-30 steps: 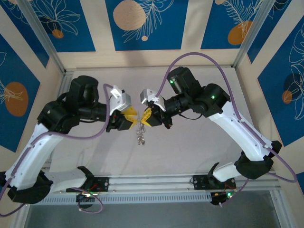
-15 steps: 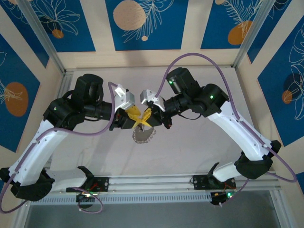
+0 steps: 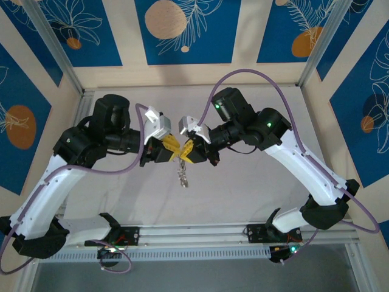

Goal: Put the keys on the keyring

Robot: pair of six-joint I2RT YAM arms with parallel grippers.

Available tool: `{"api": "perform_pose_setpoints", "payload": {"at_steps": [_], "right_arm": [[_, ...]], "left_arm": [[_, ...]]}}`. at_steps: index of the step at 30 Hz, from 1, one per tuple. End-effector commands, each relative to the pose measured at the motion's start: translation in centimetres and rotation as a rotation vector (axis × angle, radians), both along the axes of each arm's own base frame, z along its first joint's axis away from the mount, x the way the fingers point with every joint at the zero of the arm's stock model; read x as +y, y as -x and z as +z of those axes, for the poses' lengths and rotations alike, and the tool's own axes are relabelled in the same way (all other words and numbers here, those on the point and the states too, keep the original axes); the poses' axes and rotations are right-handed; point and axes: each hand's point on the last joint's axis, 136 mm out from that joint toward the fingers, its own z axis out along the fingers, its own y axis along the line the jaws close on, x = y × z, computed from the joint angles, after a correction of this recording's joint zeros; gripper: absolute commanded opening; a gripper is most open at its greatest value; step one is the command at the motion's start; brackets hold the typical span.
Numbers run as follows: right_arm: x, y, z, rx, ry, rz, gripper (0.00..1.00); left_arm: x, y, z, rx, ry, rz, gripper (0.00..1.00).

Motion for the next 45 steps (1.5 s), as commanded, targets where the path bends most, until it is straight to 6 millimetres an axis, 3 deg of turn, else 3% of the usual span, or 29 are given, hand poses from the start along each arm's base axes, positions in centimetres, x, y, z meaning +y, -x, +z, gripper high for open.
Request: {"api": "perform_pose_setpoints", "payload": {"at_steps": [1,7,19,24,37,45], "right_arm": [[-0.2,1.3,1.3,-0.010,-0.051,0.044,0.00],[-0.1,1.2,1.4,-0.015,-0.057,0.046,0.00],[-0.2,0.7,1.0,-0.013,-0.043,0.031,0.00],[-0.2,0.9,1.2,-0.010,-0.050,0.037,0.00],[-0.1,0.9,1.2,-0.010,-0.051,0.041,0.00],[0.0,1.3,1.3,-0.004,-0.057,0.052,0.00]], "left_arm": [[-0.3,0.3,-0.2,0.012,-0.013,-0.022,0.14],[-0.4,0.3,-1.1,0.024,-0.051,-0.031,0.06],[0.6,1.7,-0.3,0.029,-0.029,-0.036,0.10],[0.6,1.8,-1.3,0.063,-0.052,-0.032,0.10],[1.0,2.8,-1.3,0.083,-0.044,-0.054,0.08],[0.6,2.4,-1.8,0.092,-0.054,-0.061,0.06]]}}
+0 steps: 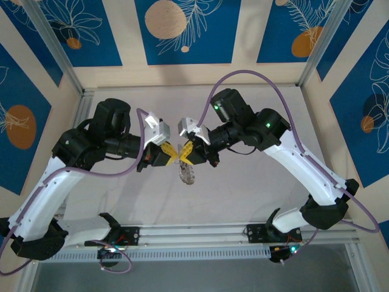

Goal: Put the keys on the keyring

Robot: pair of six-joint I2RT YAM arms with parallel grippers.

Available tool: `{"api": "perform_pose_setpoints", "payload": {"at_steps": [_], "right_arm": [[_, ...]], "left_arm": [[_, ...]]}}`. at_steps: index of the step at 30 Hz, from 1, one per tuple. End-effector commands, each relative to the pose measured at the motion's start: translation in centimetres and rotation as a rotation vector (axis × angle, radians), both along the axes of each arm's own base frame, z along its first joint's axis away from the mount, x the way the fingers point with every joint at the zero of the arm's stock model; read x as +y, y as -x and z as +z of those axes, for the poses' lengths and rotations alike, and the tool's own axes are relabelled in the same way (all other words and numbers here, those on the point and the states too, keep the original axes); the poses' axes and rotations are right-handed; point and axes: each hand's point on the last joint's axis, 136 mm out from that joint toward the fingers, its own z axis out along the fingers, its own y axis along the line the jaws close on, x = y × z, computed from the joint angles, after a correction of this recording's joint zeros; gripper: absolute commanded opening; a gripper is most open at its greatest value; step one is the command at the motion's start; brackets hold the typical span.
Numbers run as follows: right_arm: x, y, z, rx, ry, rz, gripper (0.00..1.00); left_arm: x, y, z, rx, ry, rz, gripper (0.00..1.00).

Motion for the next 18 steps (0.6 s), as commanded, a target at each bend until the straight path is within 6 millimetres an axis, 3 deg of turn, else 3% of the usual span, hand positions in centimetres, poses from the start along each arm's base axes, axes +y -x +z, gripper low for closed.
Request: {"api": "perform_pose_setpoints", "payload": {"at_steps": [1,18], "right_arm": [[0.0,1.1,1.5,-0.015,-0.061,0.045,0.00],[0.0,1.0,2.2,-0.043,-0.084,0.049,0.00]], "left_arm": [[-0.3,0.9,-0.6,0.039,-0.009,-0.041,0.06],[-1.6,0.4,-1.6,0.069,-0.034,-0.077,0.00]]}}
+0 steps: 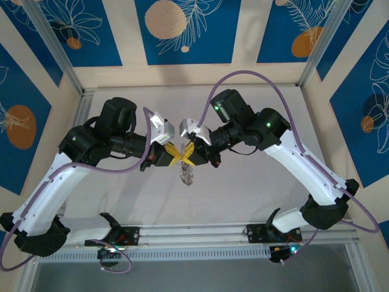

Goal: Put the keys on the keyring

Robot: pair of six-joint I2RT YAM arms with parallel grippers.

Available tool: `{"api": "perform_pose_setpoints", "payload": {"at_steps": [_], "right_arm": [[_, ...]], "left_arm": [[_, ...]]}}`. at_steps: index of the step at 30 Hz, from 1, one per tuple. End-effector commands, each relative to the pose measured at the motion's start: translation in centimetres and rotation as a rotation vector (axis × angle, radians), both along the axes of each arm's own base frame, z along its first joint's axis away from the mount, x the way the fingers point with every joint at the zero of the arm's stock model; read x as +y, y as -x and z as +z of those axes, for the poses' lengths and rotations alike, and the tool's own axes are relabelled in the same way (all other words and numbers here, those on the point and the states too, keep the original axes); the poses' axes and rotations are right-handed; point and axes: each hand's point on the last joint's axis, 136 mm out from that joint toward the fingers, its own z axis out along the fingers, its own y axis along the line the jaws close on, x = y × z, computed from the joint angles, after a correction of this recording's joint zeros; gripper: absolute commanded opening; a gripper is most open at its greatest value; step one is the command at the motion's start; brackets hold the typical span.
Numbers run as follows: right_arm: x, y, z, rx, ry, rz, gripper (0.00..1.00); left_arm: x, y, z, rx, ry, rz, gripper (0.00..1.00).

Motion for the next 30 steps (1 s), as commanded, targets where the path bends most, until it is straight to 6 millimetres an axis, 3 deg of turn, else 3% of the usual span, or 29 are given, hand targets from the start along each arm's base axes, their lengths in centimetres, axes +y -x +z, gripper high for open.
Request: {"api": "perform_pose_setpoints", "payload": {"at_steps": [1,8,18,21,30], "right_arm": [[0.5,0.7,2.9,-0.066,-0.118,0.055,0.00],[0.4,-0.3,3.0,-0.100,-0.113,0.022,0.00],[0.2,-0.4,2.7,-0.105,-0.114,0.011,0.00],[0.2,-0.3,2.8,-0.106,-0.119,0.015,0.00],[0.2,0.4,2.8,-0.094,-0.126,0.034,0.00]], "left_arm": [[-0.8,0.5,-0.8,0.025,-0.022,-0.047,0.00],[-0.6,1.1,-0.5,0.051,-0.026,-0.063,0.01],[0.3,2.4,-0.6,0.094,-0.030,-0.049,0.30],[0.7,2.2,-0.3,0.060,-0.019,-0.018,0.30],[-0.2,0.1,-0.8,0.034,-0.056,0.025,0.16]]}}
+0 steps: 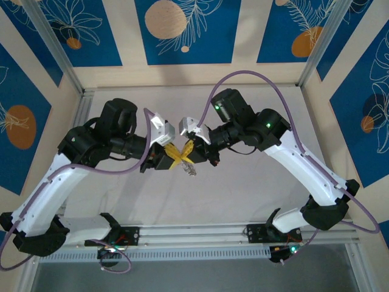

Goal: Put the keys on the keyring

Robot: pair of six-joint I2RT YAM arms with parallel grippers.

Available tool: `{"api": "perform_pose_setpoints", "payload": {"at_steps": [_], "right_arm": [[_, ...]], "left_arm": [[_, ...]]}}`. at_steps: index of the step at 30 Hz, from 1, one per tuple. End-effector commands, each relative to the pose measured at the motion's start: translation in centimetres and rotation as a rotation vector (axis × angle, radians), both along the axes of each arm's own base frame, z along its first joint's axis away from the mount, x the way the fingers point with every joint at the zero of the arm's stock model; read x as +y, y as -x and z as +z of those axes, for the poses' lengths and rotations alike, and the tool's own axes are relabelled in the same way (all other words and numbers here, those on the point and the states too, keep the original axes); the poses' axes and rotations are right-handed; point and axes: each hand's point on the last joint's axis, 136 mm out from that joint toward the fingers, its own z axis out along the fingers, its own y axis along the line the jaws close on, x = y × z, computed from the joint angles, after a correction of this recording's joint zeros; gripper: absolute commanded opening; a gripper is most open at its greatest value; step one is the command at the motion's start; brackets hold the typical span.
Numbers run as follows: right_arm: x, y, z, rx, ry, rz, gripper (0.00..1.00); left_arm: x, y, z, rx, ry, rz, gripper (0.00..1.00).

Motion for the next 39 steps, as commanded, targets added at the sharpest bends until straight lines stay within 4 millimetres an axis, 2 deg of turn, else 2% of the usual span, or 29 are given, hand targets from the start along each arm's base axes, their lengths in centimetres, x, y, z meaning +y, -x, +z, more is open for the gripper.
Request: {"api": "perform_pose_setpoints", "payload": {"at_steps": [1,5,13,17,23,27,33,35,37,39], "right_arm": [[-0.1,1.3,2.7,-0.053,-0.108,0.055,0.00],[-0.2,1.6,2.8,-0.065,-0.120,0.065,0.00],[-0.3,1.5,3.1,-0.087,-0.134,0.055,0.00],[-0.4,1.1,3.0,-0.073,-0.170,0.033,0.00],[-0.3,1.8,3.0,-0.005,-0.218,0.060,0.07],[-0.4,2.1,3.1,0.007,-0.242,0.065,0.08],[-0.6,2.2,3.4,0.028,-0.276,0.065,0.22],[-0.6,2.0,3.4,0.030,-0.283,0.056,0.24],[-0.6,1.7,3.4,0.025,-0.287,0.045,0.21],[-0.7,1.3,3.3,0.016,-0.290,0.026,0.07]], "left_arm": [[-0.2,-0.4,-0.9,0.011,-0.042,0.013,0.14],[-0.5,-0.8,-0.9,0.011,-0.036,0.023,0.00],[-0.5,-1.6,-1.6,-0.004,-0.050,0.061,0.00],[-1.2,-1.8,0.1,-0.053,0.078,0.067,0.00],[-1.7,-1.6,2.6,-0.112,0.247,0.069,0.00],[-1.7,-1.5,3.7,-0.128,0.308,0.070,0.00],[-1.8,-1.6,4.7,-0.144,0.387,0.079,0.00],[-1.9,-1.6,5.1,-0.147,0.414,0.081,0.00],[-2.0,-1.8,5.2,-0.149,0.430,0.084,0.00],[-2.0,-1.8,5.3,-0.150,0.442,0.085,0.00]]}}
